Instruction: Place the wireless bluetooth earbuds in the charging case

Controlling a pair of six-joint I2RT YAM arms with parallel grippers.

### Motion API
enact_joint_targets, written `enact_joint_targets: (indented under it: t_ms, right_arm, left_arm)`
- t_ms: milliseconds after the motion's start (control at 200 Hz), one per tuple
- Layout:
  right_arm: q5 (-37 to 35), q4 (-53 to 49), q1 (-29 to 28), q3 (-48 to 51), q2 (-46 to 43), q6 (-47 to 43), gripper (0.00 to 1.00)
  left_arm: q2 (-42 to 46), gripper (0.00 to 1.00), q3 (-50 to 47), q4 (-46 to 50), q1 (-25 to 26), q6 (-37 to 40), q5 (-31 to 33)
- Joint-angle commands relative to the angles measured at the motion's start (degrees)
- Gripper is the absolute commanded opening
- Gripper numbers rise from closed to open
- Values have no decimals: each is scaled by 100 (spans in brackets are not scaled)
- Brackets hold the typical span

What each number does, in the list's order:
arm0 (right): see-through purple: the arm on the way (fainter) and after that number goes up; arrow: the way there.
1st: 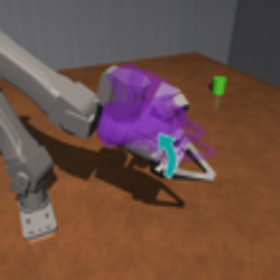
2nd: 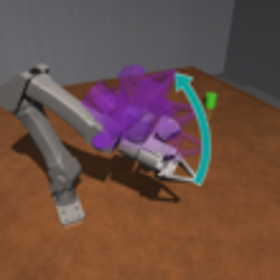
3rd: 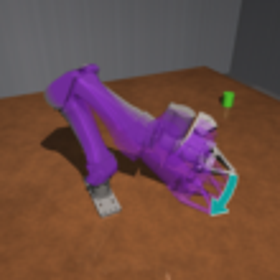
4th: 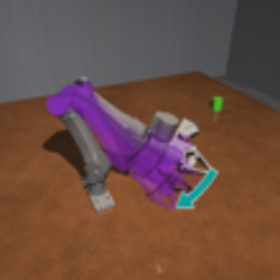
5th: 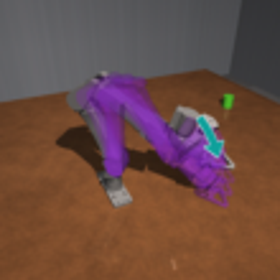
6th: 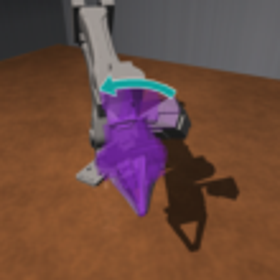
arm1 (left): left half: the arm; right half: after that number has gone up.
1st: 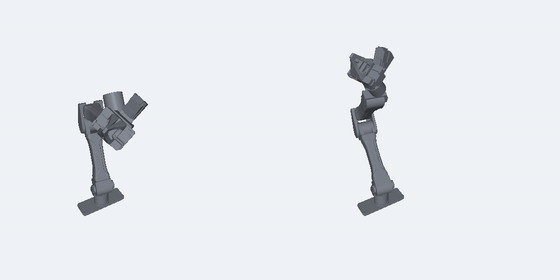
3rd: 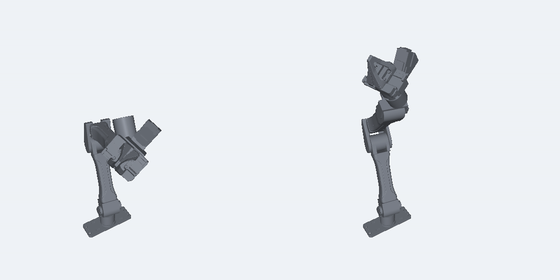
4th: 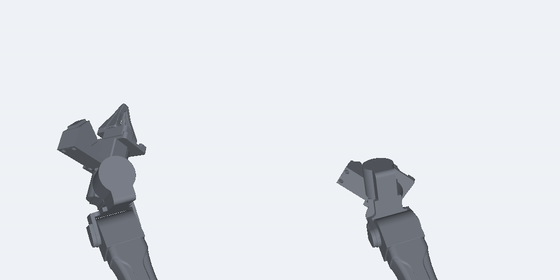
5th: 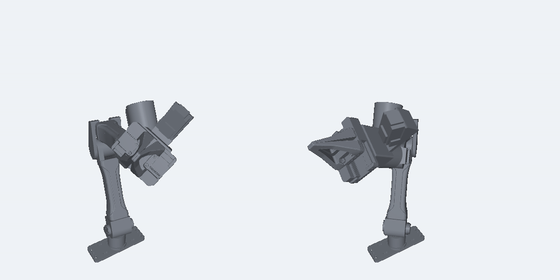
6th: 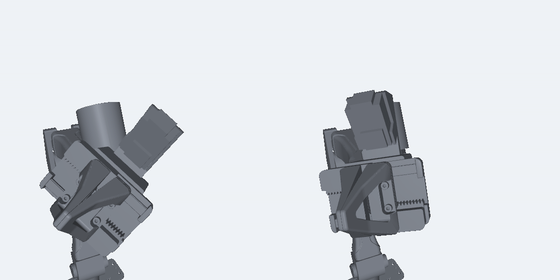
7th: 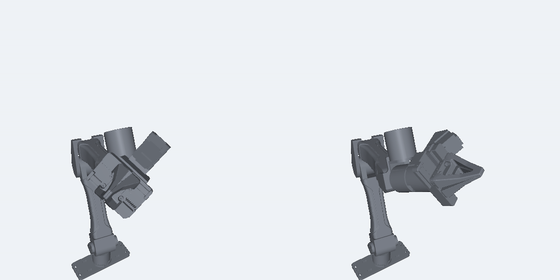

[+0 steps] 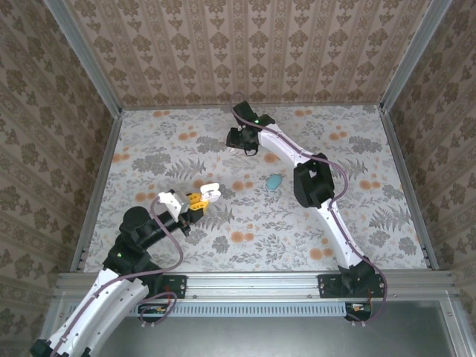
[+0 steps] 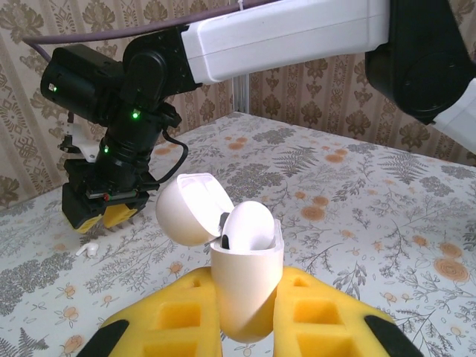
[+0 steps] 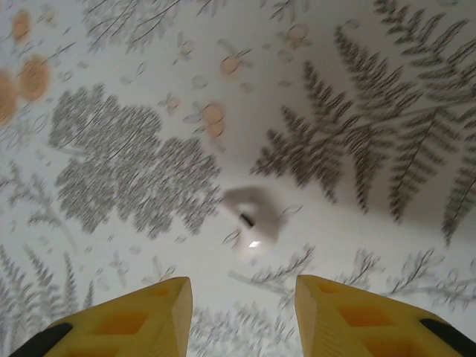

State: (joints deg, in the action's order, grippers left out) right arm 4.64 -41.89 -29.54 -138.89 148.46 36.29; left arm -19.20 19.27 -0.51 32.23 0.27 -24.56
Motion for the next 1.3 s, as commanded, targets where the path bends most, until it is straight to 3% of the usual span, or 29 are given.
enact_joint_targets:
  t_ms: [0,730,1015,1295]
  right_arm:
    - [-102,126,7,-389,309,64,42]
    - [151,-17,-29,-840,965,-56,41]
    - [-43,-265,-187,-833,943,-395,31]
    - [-227,-594,-306,-777,849,-683,28]
  left_arm:
    - [-30,0,33,-265,3,-19,17]
    - [-63,0,7,-297,3,-71,-29]
    - [-49,0,-2,-309,3,-159,-101]
    - [120,0,7,-204,3,-262,-87]
